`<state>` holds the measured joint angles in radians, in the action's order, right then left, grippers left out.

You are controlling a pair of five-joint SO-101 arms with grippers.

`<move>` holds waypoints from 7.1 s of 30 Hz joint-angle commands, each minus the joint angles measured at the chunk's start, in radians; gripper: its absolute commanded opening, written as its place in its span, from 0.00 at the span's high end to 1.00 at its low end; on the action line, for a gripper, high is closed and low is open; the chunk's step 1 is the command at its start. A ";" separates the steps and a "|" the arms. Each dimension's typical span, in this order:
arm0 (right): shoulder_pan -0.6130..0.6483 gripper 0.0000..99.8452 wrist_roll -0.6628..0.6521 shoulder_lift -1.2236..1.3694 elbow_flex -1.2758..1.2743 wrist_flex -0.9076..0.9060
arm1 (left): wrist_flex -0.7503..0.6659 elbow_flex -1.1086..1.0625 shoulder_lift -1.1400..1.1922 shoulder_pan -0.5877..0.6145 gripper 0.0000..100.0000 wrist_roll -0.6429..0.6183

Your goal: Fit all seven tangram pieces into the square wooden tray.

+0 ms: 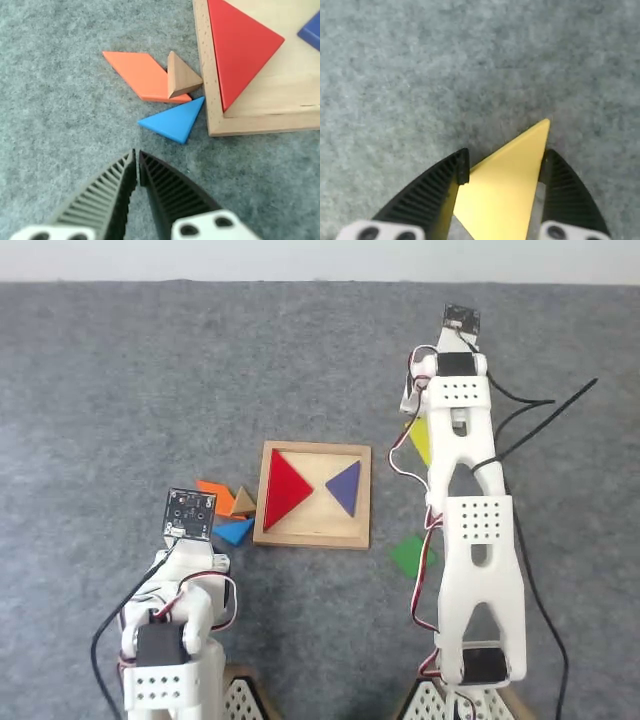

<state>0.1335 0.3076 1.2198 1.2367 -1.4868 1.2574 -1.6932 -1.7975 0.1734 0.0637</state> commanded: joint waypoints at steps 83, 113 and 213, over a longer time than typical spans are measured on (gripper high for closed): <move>0.303 0.81 -0.477 -0.302 -0.060 -0.305 | 0.005 0.008 -0.018 0.002 0.99 -0.008; 0.544 0.81 -0.980 -0.117 -0.055 -0.145 | 0.005 0.008 -0.018 0.002 0.99 -0.008; 0.532 0.83 -1.234 -0.248 -0.276 -0.280 | 0.005 0.008 -0.018 0.002 0.99 -0.008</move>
<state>0.6245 -0.9152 1.0234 0.9805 -1.7538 1.2574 -1.6932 -1.7975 0.1734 0.0637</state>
